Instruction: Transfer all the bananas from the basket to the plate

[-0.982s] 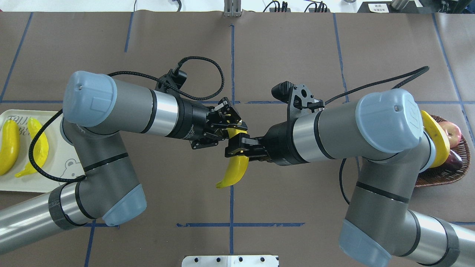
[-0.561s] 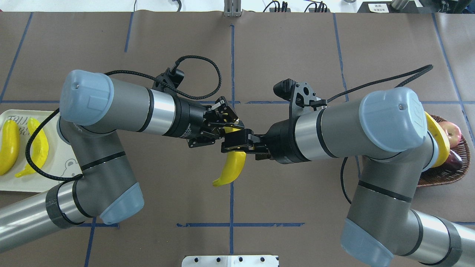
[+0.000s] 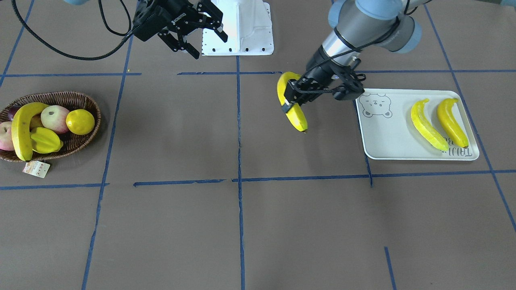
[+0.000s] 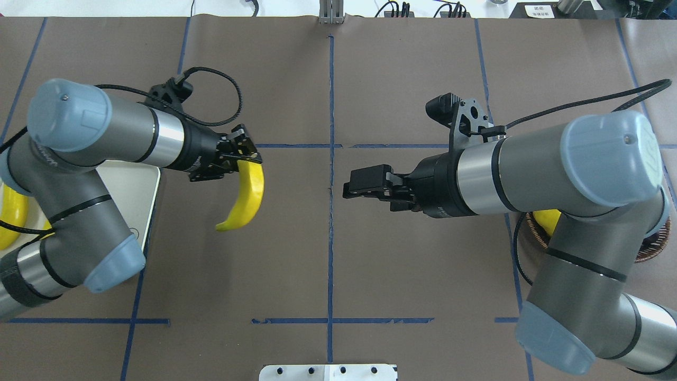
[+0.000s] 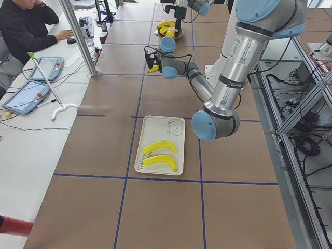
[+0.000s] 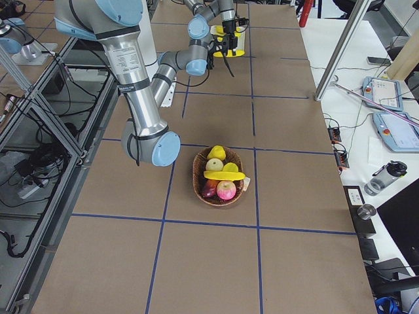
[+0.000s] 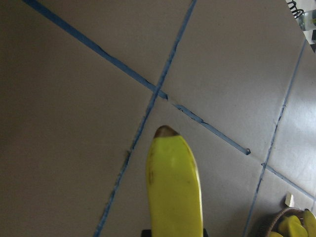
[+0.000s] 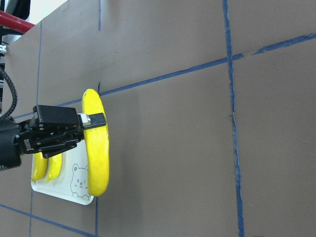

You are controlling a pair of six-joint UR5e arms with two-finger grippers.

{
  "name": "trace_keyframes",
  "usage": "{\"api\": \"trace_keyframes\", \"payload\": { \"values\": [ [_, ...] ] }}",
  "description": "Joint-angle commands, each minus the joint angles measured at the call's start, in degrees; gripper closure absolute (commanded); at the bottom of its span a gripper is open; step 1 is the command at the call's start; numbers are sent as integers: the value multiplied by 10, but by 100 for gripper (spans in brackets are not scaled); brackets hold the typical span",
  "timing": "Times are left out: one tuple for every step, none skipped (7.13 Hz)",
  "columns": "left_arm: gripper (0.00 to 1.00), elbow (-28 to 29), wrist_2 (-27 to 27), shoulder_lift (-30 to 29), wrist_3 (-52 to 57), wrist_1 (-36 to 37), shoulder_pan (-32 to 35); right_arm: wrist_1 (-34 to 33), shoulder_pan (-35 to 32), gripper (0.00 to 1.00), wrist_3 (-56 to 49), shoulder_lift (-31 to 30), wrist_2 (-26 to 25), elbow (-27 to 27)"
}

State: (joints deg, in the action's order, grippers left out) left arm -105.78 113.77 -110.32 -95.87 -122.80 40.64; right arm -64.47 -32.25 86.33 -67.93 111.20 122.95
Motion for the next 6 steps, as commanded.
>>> {"api": "trace_keyframes", "payload": {
  "values": [
    [100,-3,-39,133,141,9,32,0,-18,0,-1,-25,3,11],
    [100,1,-55,171,185,9,33,0,-21,0,-3,-29,3,10],
    [100,7,-65,192,191,9,36,0,-27,0,-3,-35,3,11],
    [100,11,-65,205,191,9,37,0,-30,0,-3,-37,3,10],
    [100,13,-66,217,191,9,38,0,-30,0,-3,-37,3,10],
    [100,15,-67,229,191,8,39,0,-30,0,-3,-38,3,9]
  ]
}}
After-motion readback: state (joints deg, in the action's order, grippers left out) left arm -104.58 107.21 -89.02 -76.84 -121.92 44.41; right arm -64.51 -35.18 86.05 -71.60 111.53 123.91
